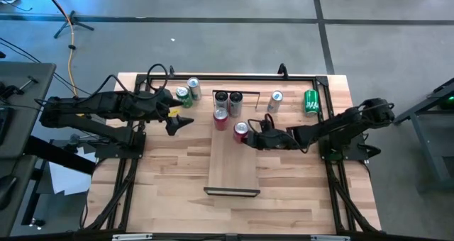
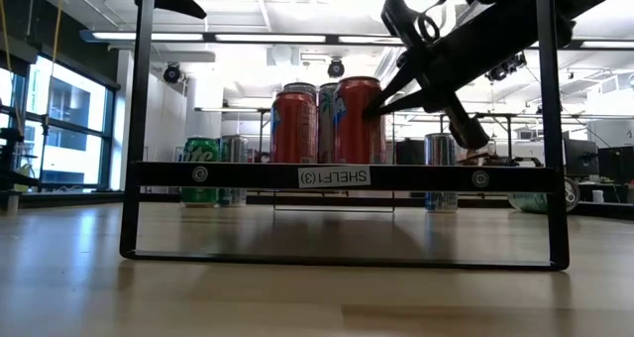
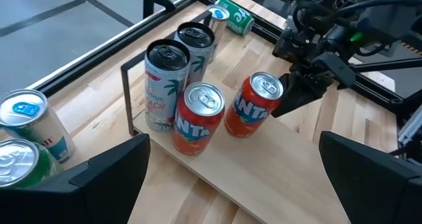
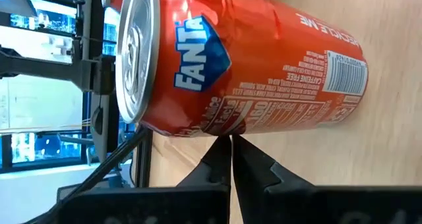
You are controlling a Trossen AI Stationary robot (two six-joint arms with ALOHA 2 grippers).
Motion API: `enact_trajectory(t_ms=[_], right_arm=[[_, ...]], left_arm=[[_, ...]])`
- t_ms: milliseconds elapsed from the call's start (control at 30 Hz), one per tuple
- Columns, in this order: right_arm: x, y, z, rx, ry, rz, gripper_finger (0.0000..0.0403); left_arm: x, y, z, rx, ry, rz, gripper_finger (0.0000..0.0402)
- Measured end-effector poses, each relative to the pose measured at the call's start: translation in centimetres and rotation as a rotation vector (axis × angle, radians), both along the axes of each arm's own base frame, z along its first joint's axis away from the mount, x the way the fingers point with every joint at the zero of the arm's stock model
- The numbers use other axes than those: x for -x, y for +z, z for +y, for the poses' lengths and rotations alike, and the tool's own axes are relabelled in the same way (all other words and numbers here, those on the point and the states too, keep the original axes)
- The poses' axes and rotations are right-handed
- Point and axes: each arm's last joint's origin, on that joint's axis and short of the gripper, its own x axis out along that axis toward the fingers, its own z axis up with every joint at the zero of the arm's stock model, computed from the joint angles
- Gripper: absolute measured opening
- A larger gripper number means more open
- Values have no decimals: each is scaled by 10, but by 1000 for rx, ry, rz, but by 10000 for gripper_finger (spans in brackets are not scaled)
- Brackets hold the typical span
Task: Place canned beverage on shelf
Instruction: Put the left red soda can, aligned with the other red soda can on the shelf
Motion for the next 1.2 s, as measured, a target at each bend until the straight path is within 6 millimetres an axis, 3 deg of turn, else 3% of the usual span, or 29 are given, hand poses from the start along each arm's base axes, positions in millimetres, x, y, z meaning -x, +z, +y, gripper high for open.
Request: enact_trajectory(t_ms=[667,1200], right_arm=[[-4,2,-37,30,-56,-7,0],[-5,3,-46,19,-29,-23,0]], left_arm=[[1,0,2,-37,56,-2,397],[1,1,3,-63,97,-3,397]])
